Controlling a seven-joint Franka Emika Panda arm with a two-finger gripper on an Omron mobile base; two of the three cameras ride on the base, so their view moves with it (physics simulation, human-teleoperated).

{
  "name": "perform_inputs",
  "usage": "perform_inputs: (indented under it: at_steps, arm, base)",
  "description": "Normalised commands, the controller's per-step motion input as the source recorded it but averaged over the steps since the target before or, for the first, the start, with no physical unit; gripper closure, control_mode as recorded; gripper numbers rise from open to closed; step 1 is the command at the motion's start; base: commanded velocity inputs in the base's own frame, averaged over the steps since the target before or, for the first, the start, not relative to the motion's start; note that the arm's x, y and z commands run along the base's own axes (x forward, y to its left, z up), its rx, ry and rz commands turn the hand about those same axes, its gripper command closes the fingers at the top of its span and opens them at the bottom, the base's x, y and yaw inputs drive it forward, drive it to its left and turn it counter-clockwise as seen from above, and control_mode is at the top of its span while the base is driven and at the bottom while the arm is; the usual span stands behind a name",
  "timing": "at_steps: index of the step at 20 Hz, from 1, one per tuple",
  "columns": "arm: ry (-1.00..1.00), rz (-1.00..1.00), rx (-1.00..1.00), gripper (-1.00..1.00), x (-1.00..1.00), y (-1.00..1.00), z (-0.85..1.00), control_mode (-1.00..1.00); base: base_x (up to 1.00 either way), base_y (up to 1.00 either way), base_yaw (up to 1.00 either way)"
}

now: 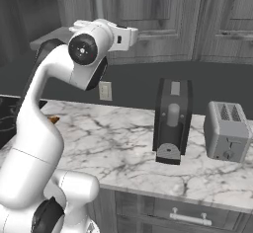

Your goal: Pick the sponge and dish brush from the cabinet and place them on the counter.

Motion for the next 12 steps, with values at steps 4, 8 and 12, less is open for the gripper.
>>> perform_inputs:
  at_steps: [4, 8, 12]
  arm:
    - [0.09, -0.01, 0.06, 1.0, -0.54, -0.58, 0.45, -1.0]
    - [0.08, -0.02, 0.05, 1.0, -0.57, -0.61, 0.42, -1.0]
    - [0.07, -0.03, 0.06, 1.0, -0.58, -0.68, 0.39, -1.0]
  base:
    - [0.0, 0.0, 0.0]
    - [0.0, 0.0, 0.0]
    - [0.0, 0.0, 0.0]
